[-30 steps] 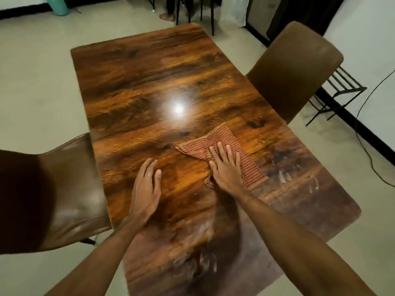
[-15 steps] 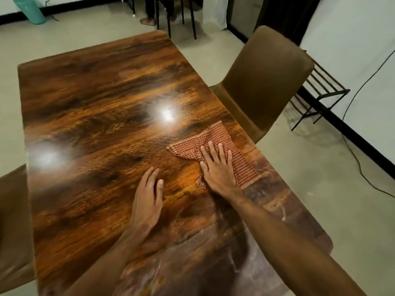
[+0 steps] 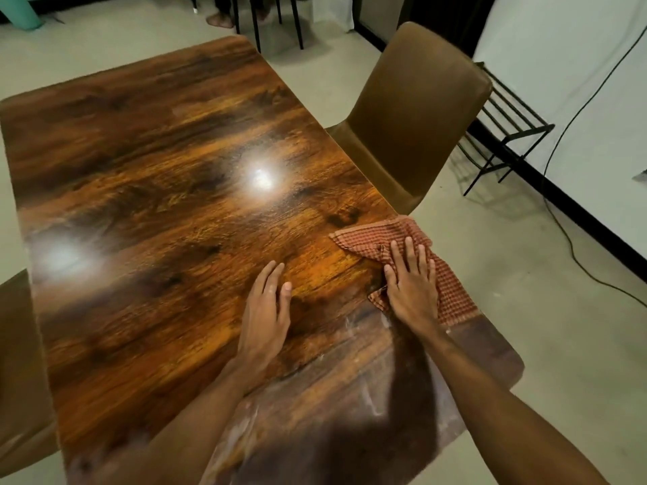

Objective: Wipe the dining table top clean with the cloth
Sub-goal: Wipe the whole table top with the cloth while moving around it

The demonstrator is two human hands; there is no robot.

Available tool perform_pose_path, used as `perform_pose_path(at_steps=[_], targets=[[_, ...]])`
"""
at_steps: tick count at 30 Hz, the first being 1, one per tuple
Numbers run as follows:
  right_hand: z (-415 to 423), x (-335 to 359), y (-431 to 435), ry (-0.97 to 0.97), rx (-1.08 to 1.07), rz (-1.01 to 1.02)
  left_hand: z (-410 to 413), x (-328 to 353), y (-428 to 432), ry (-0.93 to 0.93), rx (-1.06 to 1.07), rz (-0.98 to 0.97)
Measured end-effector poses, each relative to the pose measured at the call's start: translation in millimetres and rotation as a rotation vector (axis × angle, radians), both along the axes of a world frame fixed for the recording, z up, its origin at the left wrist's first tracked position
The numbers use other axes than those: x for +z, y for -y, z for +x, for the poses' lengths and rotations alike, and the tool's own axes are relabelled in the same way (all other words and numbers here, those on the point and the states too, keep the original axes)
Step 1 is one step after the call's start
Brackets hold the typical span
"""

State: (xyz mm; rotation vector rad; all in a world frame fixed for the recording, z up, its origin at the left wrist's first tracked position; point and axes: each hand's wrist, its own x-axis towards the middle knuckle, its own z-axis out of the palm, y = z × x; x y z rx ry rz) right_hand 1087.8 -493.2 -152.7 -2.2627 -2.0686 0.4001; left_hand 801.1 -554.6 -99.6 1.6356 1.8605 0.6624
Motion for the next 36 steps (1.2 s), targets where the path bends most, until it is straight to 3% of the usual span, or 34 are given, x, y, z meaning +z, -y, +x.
perform_pose_path(at_steps=[2, 7, 10, 12, 18, 27, 33, 36], targets=[[-21, 1, 32, 0.016, -0.004, 0.013, -8, 3, 14, 0.011, -0.01, 0.012], [-84, -1, 86, 0.011, 0.371, -0.001, -46, 5, 56, 0.007, 0.018, 0.019], [-116, 6, 80, 0.006, 0.177, -0.019, -88, 4, 87, 0.001, 0.065, 0.025], [-166, 15, 99, -0.023, 0.18, -0.025, -120, 4, 114, 0.0, 0.119, 0.031], [-339, 4, 263, -0.061, 0.807, -0.022, -208, 1, 199, 0.027, 0.31, 0.016], [-434, 18, 186, 0.019, 0.861, -0.056, -291, -23, 294, 0.033, 0.528, -0.013], [-406, 13, 328, 0.015, 1.002, -0.045, -297, -5, 324, 0.081, 0.589, 0.005], [-364, 14, 337, 0.051, 1.098, -0.05, -296, 5, 324, 0.068, 0.588, 0.041]])
